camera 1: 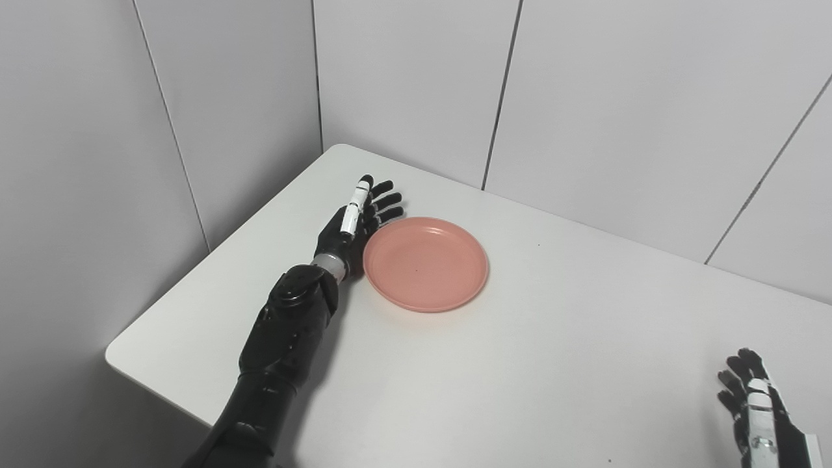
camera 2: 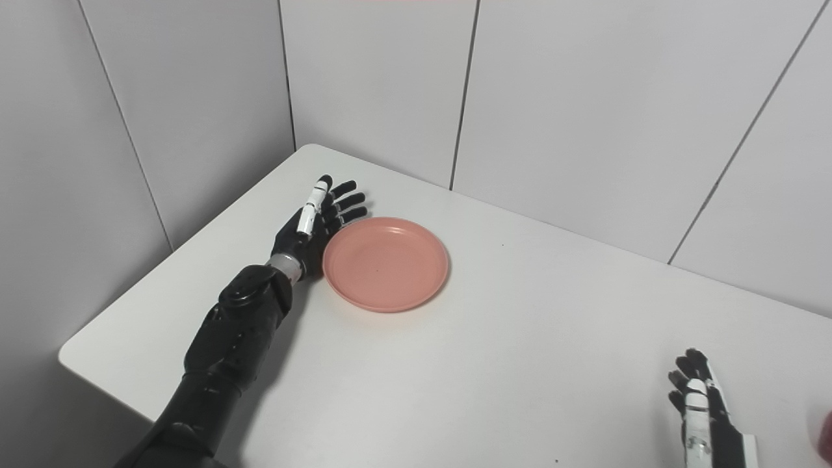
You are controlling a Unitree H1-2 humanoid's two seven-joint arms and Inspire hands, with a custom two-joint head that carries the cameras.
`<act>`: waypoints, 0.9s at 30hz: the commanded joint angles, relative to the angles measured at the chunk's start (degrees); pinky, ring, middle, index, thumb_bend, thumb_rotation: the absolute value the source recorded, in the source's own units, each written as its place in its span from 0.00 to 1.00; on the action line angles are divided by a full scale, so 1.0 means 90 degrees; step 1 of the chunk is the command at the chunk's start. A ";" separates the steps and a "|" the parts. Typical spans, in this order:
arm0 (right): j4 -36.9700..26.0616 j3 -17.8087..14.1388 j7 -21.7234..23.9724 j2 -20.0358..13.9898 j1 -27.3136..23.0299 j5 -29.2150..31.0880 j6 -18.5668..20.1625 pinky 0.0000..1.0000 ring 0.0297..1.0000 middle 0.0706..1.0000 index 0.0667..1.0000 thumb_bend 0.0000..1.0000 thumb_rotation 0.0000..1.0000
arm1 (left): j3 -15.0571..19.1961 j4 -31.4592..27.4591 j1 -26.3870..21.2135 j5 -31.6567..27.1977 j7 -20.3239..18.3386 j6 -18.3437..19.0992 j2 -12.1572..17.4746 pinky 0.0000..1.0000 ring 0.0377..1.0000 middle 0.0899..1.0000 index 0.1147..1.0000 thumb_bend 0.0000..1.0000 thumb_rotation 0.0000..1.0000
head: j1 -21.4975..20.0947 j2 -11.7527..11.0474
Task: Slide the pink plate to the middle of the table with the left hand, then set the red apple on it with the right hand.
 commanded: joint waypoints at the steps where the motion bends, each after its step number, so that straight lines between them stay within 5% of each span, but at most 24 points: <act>1: -0.0130 -0.0022 -0.0006 0.0010 -0.0162 0.0022 -0.0425 0.91 0.90 0.91 0.90 0.08 1.00 | -0.0043 -0.0110 -0.0080 0.0032 0.0006 0.0128 -0.0047 0.84 0.83 0.83 0.81 0.36 1.00 | -0.0048 0.0035; 27: -0.0014 -0.0017 -0.0004 0.0046 -0.0162 0.0068 -0.0506 0.90 0.90 0.92 0.91 0.13 1.00 | -0.0285 -0.0292 0.0235 -0.0011 -0.0332 0.0107 -0.0330 0.88 0.87 0.86 0.84 0.38 1.00 | -0.0428 0.0317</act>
